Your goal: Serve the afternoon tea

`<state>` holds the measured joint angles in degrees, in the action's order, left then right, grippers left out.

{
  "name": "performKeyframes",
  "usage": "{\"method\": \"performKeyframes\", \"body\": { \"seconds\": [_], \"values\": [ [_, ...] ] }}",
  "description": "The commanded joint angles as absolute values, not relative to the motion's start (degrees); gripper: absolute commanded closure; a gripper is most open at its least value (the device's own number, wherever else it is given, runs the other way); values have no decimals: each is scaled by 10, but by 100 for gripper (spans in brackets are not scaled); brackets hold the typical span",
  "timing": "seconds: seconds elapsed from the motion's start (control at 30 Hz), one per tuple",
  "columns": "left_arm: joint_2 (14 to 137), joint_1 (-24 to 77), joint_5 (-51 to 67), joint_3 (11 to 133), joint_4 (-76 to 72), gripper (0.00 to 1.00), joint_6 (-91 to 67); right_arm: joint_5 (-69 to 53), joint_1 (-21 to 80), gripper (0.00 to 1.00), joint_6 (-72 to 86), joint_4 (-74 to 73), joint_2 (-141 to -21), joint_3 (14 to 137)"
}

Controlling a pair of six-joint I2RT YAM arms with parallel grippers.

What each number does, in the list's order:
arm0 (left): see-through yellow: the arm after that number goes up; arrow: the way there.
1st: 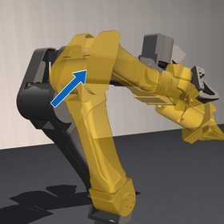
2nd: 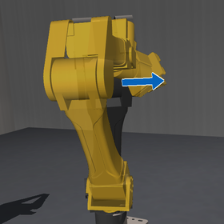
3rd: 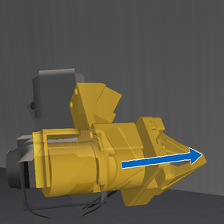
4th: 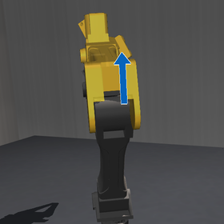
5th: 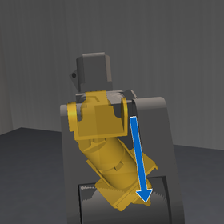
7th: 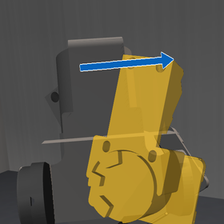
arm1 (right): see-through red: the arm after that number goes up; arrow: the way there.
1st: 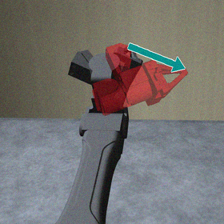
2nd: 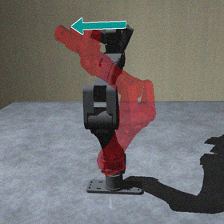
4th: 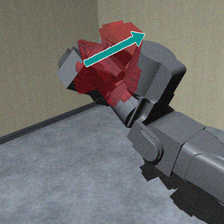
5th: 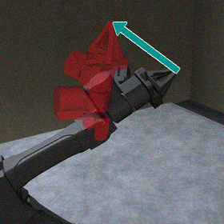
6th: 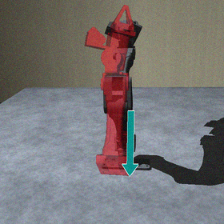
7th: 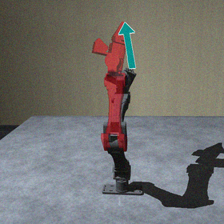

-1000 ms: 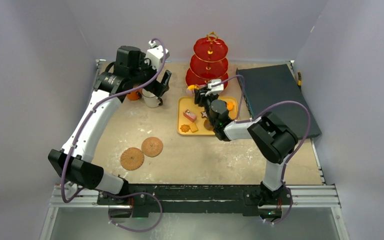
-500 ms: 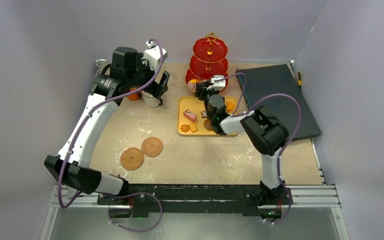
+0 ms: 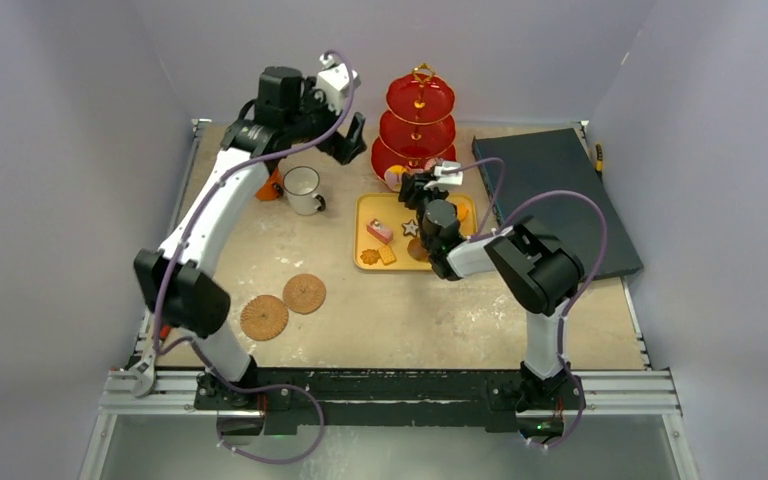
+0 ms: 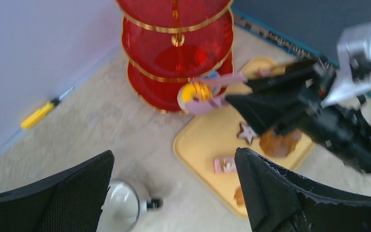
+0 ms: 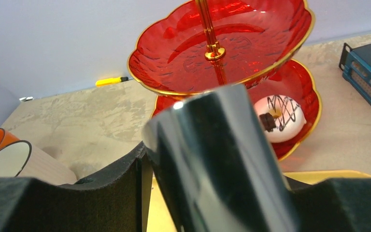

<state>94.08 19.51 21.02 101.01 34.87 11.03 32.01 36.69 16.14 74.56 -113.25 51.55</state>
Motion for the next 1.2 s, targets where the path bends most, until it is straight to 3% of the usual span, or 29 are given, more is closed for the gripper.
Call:
{"method": "performKeyframes", "body": {
  "seconds": [0.0, 0.43, 0.63, 0.9, 1.17],
  "values": [
    [1037, 192, 304, 1115, 218, 3, 72, 326, 368, 56, 179, 787, -1080, 482],
    [1275, 192, 411, 1266, -116, 5, -70, 264, 368, 57, 215, 770, -1012, 424],
    [1365, 192, 446, 1359, -170, 9, -120, 238, 367, 57, 215, 743, -974, 399],
    [1399, 204, 480, 1359, -221, 12, -123, 233, 363, 57, 209, 727, -933, 379],
    [1449, 215, 439, 1394, -317, 20, -176, 213, 354, 57, 212, 709, -909, 369]
  ]
}}
